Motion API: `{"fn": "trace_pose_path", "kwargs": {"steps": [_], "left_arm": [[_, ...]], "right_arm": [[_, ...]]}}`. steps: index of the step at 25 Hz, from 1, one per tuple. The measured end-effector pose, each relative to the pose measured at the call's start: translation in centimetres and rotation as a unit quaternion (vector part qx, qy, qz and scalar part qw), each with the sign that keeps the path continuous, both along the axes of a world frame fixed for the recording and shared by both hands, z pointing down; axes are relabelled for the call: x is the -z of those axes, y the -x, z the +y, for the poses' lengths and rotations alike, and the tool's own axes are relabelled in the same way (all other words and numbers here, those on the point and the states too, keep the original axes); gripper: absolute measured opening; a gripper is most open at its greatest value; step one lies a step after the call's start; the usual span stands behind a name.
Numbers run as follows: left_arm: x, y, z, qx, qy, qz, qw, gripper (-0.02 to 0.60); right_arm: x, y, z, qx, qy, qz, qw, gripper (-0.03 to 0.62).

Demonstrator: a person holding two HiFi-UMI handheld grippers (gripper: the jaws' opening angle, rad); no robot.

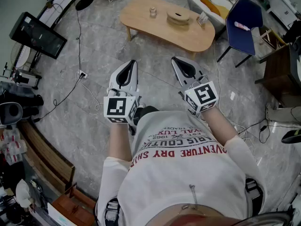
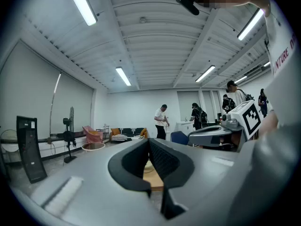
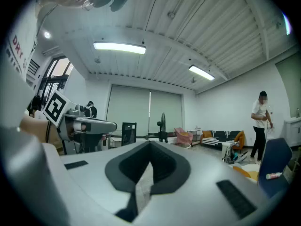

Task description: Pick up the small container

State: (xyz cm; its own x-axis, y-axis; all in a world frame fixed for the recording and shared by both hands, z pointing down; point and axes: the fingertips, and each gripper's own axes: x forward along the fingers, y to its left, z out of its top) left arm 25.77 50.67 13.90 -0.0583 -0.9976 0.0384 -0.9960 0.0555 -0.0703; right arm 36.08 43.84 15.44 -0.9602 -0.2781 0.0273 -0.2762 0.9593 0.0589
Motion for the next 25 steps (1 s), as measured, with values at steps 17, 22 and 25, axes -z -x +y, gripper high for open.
{"fn": "trace_pose_path", "kwargs": {"steps": [17,22,25], "left_arm": [[-0.5,1.6,-0.6,0.022,-0.011,0.023,0.9994,0.067],[-2.0,1.9,-2.5,-0.005,0.012,0.041,0.9991,0.259],[-2.8,3.0,-3.7,-0.012,0.019,0.036,0.9991,0.314]], "right_arm": [[-1.4,1.0,-0.8,-0.01,0.043,-0.005,0.999,-0.005],[-2.3,1.6,-1.9,-0.012,0.058,0.001,0.998,-0.005],[-2.8,3.0,-3.0,-0.015,0.062,0.006,0.998,-0.005]]}}
